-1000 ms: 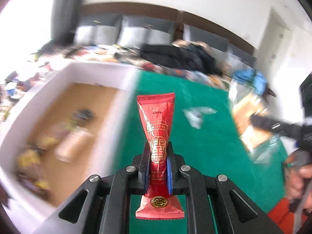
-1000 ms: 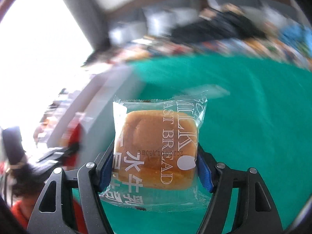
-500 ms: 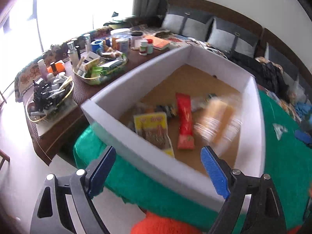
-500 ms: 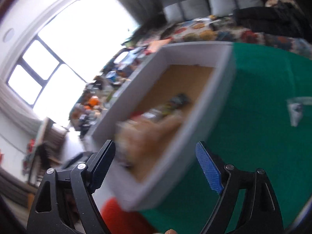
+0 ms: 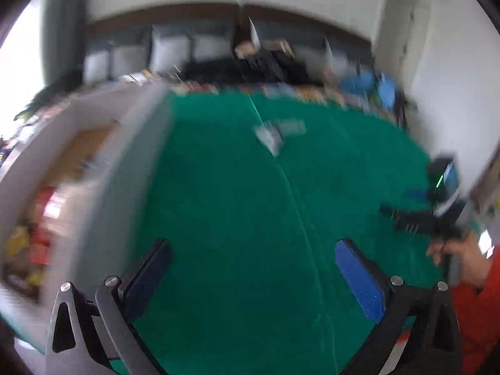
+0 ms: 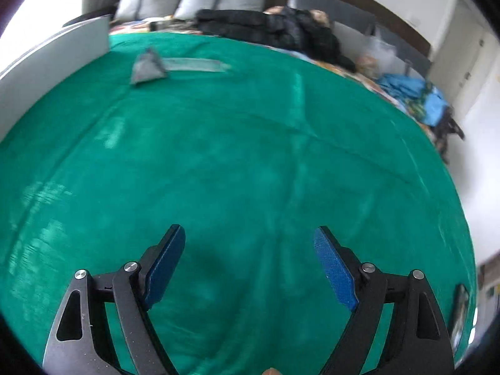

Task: Organize snacks

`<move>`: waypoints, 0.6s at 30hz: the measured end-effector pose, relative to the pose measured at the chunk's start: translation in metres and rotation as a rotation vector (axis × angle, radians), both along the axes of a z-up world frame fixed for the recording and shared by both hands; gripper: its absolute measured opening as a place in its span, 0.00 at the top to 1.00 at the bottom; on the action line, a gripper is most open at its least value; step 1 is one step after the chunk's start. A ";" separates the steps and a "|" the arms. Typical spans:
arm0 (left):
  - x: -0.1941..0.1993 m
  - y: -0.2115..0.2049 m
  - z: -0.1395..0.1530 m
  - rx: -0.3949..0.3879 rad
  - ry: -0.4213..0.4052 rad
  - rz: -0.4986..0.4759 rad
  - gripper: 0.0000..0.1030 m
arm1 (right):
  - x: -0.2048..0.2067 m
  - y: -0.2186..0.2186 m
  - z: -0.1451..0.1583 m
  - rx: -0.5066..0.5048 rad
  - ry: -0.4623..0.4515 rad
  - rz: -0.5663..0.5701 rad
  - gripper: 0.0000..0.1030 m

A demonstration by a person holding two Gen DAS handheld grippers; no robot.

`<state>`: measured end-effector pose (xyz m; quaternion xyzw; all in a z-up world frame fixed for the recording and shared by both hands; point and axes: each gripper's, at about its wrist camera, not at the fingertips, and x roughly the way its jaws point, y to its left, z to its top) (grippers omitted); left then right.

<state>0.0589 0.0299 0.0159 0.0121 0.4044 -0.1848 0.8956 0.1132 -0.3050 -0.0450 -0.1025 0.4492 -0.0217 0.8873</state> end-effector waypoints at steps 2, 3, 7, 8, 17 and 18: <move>0.016 -0.032 -0.026 0.054 0.047 -0.043 0.00 | 0.001 -0.011 -0.004 0.048 -0.013 -0.021 0.16; 0.022 -0.044 -0.033 0.085 0.049 -0.053 0.00 | 0.003 -0.015 -0.004 0.062 -0.020 -0.027 0.15; 0.055 -0.070 -0.058 0.156 0.073 -0.024 0.00 | 0.003 -0.030 -0.009 0.138 -0.015 -0.055 0.10; 0.064 -0.069 -0.064 0.153 0.090 -0.011 0.00 | 0.005 -0.036 -0.010 0.176 -0.004 -0.062 0.09; 0.076 -0.064 -0.081 0.147 0.081 0.029 0.00 | -0.005 -0.028 -0.009 0.199 -0.002 -0.078 0.08; 0.076 -0.064 -0.080 0.148 0.081 0.029 0.00 | -0.005 -0.028 -0.008 0.198 -0.002 -0.078 0.08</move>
